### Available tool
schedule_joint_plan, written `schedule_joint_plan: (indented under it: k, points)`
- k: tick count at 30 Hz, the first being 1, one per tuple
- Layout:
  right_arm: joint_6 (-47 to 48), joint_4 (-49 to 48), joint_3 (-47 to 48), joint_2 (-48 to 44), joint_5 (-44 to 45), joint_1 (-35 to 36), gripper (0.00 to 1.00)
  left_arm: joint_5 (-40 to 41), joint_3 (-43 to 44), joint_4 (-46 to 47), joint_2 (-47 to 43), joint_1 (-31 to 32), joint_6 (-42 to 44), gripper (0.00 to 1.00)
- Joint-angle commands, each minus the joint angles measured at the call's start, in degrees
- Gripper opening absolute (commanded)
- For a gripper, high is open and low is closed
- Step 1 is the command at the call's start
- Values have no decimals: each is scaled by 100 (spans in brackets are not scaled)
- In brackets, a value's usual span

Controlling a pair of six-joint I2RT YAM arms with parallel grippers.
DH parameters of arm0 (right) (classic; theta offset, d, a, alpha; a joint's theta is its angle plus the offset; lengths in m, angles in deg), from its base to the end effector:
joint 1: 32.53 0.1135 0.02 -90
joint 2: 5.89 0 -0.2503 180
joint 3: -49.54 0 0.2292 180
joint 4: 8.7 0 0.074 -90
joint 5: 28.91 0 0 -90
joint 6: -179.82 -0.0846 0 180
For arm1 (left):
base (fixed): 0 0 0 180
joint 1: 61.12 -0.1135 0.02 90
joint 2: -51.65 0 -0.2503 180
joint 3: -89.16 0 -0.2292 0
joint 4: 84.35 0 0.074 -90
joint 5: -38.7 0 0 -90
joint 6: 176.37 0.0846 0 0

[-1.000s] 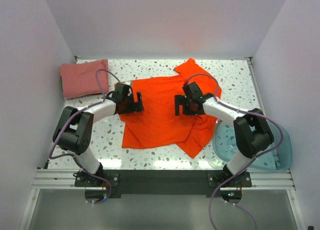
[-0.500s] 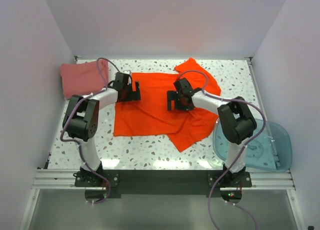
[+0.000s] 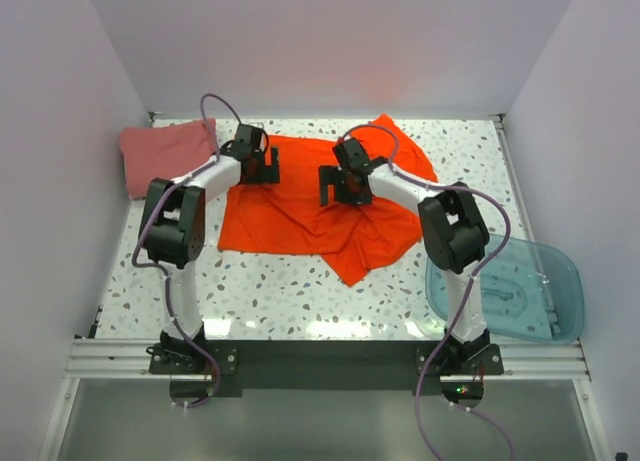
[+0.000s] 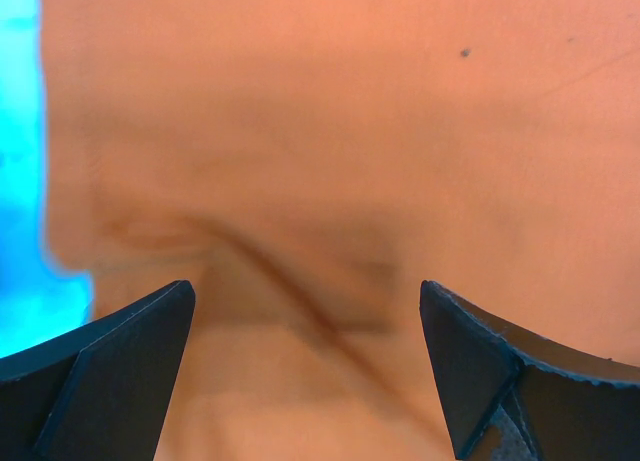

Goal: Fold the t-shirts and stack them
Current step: Flatten the tshirt out

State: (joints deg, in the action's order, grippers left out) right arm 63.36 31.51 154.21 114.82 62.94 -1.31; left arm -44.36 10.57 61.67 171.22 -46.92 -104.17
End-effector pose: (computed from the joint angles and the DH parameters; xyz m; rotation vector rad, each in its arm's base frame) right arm 0.3915 0.2341 0.1335 -0.0949 2.5878 0.3423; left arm 0.4468 -0.1025 0.1350 -0.1291 2.4702 -0.0896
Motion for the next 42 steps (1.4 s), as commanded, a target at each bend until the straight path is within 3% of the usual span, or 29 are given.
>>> schedule_joint_plan:
  k: [1, 7, 16, 23, 38, 42]
  points:
    - [158, 291, 472, -187, -176, 33, 98, 709, -369, -62, -1273, -49, -3, 100]
    - [88, 520, 245, -881, -158, 33, 98, 1687, -2223, -219, -3041, -66, -610, 100]
    - [-228, 819, -1012, -1953, -176, 261, 96, 1636, -4079, -528, -4275, -66, -1498, 96]
    - [-606, 687, -1865, -2595, -360, 481, 96, 1556, -4537, -80, -4091, -110, -1569, 79]
    - [-711, 1258, -2647, -3527, -18, 701, 95, 1170, -4774, 536, -3546, -373, -1612, 56]
    - [-782, 1372, -2823, -3659, 26, 718, 95, 1029, -4757, 606, -3441, -470, -1577, 41]
